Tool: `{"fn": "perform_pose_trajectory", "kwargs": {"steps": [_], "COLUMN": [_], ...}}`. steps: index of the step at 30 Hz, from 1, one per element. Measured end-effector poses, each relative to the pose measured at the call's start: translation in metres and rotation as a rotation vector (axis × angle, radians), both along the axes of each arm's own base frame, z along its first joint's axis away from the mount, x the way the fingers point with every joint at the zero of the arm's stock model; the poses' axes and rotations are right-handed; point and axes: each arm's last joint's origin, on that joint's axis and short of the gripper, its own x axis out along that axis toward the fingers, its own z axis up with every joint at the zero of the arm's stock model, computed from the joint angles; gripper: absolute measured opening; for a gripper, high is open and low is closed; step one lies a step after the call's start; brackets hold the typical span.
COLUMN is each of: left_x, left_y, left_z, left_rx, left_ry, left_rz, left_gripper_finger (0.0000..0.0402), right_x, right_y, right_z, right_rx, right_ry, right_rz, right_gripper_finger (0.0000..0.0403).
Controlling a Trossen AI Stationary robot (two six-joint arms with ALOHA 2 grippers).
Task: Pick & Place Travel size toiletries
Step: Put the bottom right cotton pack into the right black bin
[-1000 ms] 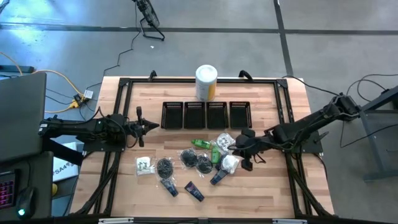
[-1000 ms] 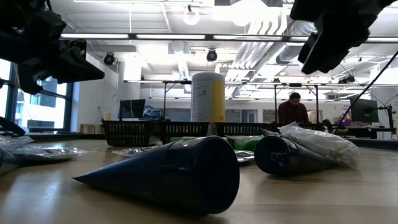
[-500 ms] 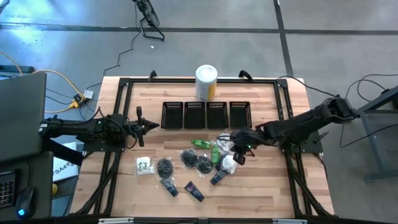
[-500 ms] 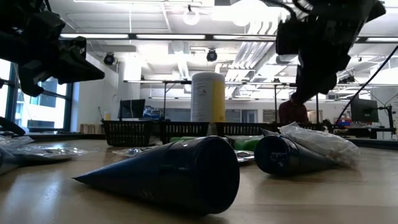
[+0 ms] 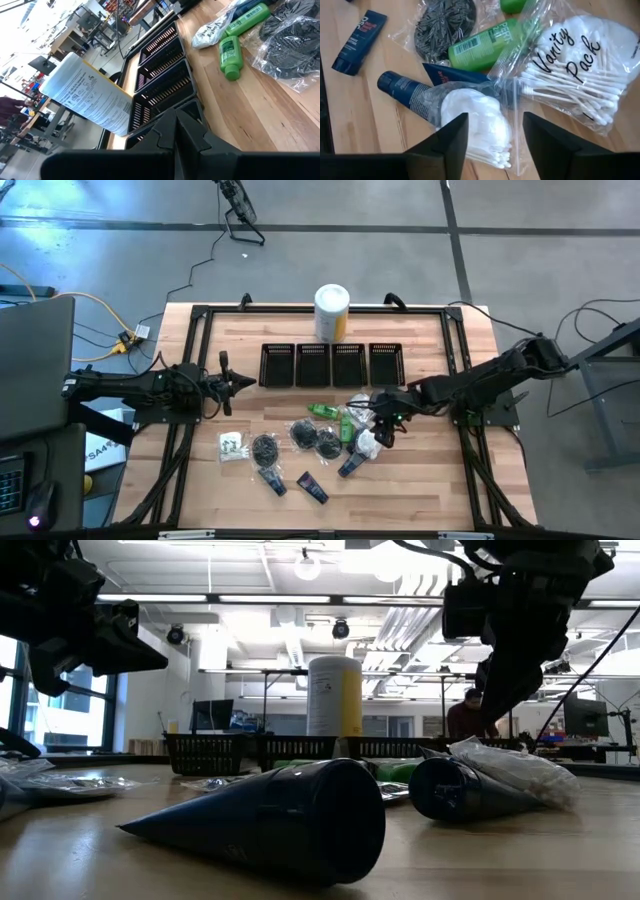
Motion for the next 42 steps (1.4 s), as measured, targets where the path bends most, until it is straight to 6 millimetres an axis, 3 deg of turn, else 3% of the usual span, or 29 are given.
{"fn": "perform_pose_trajectory", "kwargs": {"steps": [8, 17, 32, 42], "left_x": [0.000, 0.000, -0.001, -0.001], "left_y": [0.000, 0.000, 0.000, 0.000], "left_z": [-0.002, -0.002, -0.002, -0.005], "left_rx": [-0.001, -0.001, 0.000, -0.002], "left_ry": [0.022, 0.022, 0.026, 0.052], "left_rz": [0.002, 0.002, 0.001, 0.001], "left_gripper_finger": [0.0001, 0.0001, 0.0001, 0.0001], "right_x": [0.000, 0.006, 0.014, 0.021], "right_y": [-0.003, -0.010, -0.009, 0.007], "right_z": [-0.001, -0.021, -0.029, -0.043], "right_rx": [0.034, 0.079, 0.114, 0.088], "right_ry": [0.021, 0.132, 0.112, 0.100], "right_rz": [-0.124, -0.299, -0.372, -0.274], "right_gripper_finger": [0.0226, 0.0273, 0.0271, 0.0270]}}
